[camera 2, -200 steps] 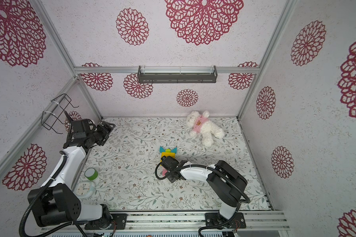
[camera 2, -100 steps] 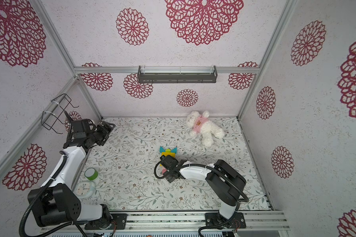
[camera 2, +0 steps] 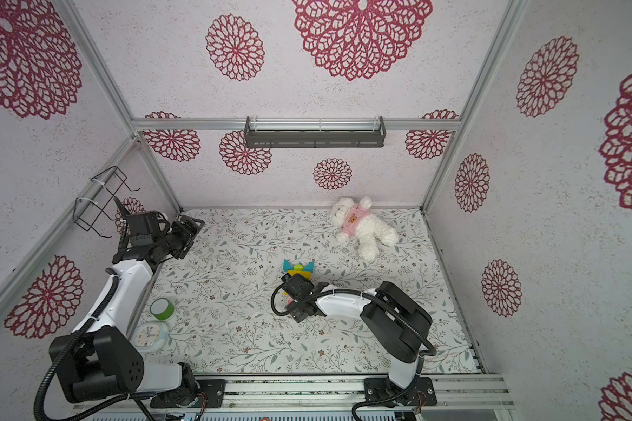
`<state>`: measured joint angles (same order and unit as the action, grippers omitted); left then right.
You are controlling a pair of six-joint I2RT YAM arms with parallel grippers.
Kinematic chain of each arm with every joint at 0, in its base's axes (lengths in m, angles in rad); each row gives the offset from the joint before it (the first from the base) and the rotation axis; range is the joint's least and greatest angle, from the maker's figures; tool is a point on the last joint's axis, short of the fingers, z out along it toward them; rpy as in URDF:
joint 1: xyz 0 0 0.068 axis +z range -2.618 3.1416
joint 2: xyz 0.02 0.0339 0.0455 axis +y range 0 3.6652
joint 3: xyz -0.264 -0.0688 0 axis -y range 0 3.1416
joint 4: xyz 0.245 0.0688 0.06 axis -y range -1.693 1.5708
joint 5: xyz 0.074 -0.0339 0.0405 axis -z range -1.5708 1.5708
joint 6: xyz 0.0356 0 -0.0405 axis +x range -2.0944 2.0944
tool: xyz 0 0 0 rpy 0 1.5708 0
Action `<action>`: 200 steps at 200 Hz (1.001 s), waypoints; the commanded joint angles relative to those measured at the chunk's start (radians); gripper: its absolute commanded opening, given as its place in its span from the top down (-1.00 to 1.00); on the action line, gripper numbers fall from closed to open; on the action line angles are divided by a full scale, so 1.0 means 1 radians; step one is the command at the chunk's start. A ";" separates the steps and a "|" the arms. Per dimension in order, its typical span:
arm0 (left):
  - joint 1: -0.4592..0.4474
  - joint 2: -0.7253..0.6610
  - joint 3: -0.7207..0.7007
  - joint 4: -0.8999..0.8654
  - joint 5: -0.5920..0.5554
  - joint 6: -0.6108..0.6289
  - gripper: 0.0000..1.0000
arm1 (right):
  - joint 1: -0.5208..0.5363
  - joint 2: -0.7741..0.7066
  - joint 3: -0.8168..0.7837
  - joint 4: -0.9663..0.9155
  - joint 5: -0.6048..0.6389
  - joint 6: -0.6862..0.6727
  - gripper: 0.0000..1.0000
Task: Assemble a carrot with building blocks
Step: Assemble the building block at the center of the board, then reset both arms
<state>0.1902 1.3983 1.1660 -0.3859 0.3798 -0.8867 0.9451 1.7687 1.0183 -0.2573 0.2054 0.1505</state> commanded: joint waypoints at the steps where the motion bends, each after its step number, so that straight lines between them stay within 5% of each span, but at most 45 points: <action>1: -0.006 0.006 0.002 0.007 -0.004 0.003 -0.77 | 0.002 -0.031 0.006 -0.033 0.011 0.004 -0.55; 67: -0.027 -0.054 0.038 0.008 -0.027 0.095 -0.73 | 0.005 -0.395 0.016 -0.126 0.082 0.014 -0.68; 81: -0.093 -0.118 0.094 -0.047 -0.171 0.181 -0.79 | 0.001 -0.490 0.029 -0.115 0.157 0.004 -0.76; 86: -0.130 -0.145 0.110 -0.059 -0.236 0.216 -1.00 | 0.000 -0.517 0.036 -0.111 0.184 -0.008 -0.85; 92: -0.184 -0.174 0.125 -0.071 -0.333 0.261 -0.95 | 0.000 -0.544 0.043 -0.106 0.228 -0.038 -0.98; 117: -0.434 -0.280 0.096 -0.060 -0.785 0.417 -0.94 | 0.011 -0.612 -0.001 0.002 0.450 -0.079 -0.98; 141: -0.513 -0.361 -0.095 0.072 -0.917 0.461 -0.94 | 0.008 -0.657 -0.105 0.170 0.622 -0.092 -0.98; 160: -0.513 -0.424 -0.337 0.287 -1.020 0.510 -0.94 | -0.029 -0.680 -0.253 0.412 0.643 -0.342 -0.98; 173: -0.497 -0.418 -0.527 0.540 -1.046 0.621 -0.94 | -0.110 -0.695 -0.364 0.611 0.566 -0.482 -0.98; 200: -0.484 -0.242 -0.733 0.942 -1.110 0.815 -0.94 | -0.327 -0.757 -0.465 0.779 0.383 -0.404 -0.98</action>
<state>-0.3058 1.0313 0.5465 0.1577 -0.5800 -0.2684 0.7750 1.0893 0.5911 0.2218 0.6765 -0.1852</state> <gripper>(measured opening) 0.971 0.989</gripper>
